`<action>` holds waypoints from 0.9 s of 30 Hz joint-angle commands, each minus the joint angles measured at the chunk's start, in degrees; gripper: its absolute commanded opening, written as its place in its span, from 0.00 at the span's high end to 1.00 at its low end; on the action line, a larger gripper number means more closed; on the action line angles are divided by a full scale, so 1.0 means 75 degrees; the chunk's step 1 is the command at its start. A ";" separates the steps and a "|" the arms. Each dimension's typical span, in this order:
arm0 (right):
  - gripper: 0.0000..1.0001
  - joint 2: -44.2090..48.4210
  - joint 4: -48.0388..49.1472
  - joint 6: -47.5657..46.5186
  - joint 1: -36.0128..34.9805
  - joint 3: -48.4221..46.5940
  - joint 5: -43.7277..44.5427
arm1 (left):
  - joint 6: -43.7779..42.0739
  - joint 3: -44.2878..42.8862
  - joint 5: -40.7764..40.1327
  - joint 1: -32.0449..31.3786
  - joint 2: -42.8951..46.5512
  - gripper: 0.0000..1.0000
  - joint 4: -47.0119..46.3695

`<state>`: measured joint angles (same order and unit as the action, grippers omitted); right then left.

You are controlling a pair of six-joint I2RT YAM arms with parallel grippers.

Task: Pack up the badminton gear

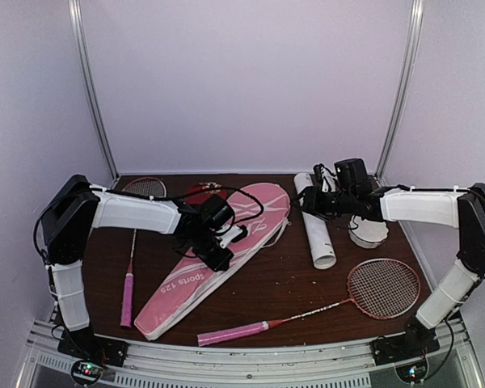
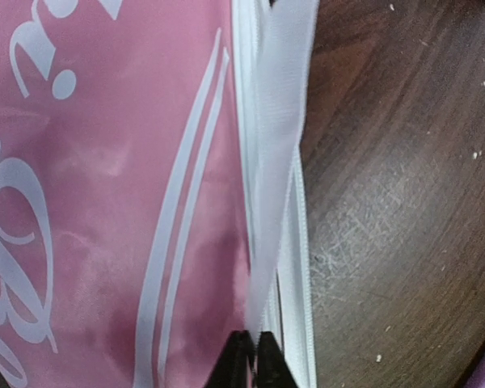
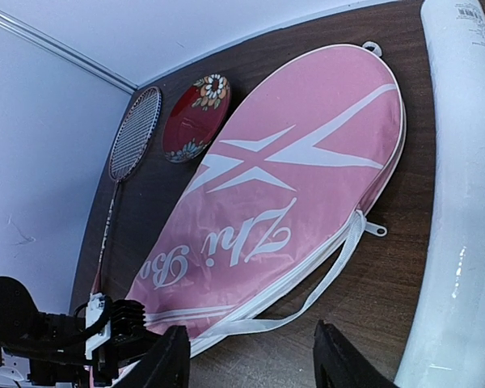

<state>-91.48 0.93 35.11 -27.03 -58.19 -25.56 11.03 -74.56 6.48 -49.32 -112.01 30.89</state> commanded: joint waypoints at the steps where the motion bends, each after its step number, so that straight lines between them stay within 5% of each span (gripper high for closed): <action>1: 0.46 0.0276 0.0330 0.0110 -0.0029 0.0127 -0.0133 | -0.0034 -0.0193 0.0200 -0.0204 0.0196 1.00 -0.0276; 6: 0.46 0.0452 0.0268 0.0092 -0.0012 0.0197 -0.0143 | -0.0388 -0.0240 0.0365 -0.0651 0.0324 1.00 -0.0074; 8: 0.46 0.0513 0.0218 0.0031 0.0000 0.0239 -0.0131 | -0.0501 -0.0274 0.0314 -0.0790 0.0310 0.84 0.0095; 9: 0.46 0.0543 0.0203 0.0010 0.0005 0.0264 -0.0121 | -0.0570 -0.0268 0.0297 -0.0819 0.0331 0.67 0.0157; 11: 0.46 0.0560 0.0196 0.0006 0.0006 0.0317 -0.0142 | -0.0588 -0.0193 0.0114 -0.0830 0.0472 0.57 0.0201; 17: 0.46 0.0733 0.0350 0.0060 -0.0008 0.0609 -0.0248 | -0.0230 0.0202 -0.0341 -0.0444 0.1221 0.59 -0.0170; 27: 0.47 0.1439 0.0163 -0.0111 -0.0018 0.1238 -0.0193 | -0.0297 0.0372 -0.0808 0.0014 0.0566 0.74 0.0039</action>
<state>-84.01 2.17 35.44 -27.03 -50.92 -27.03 9.13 -72.69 1.67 -48.73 -105.21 31.38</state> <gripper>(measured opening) 0.534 0.264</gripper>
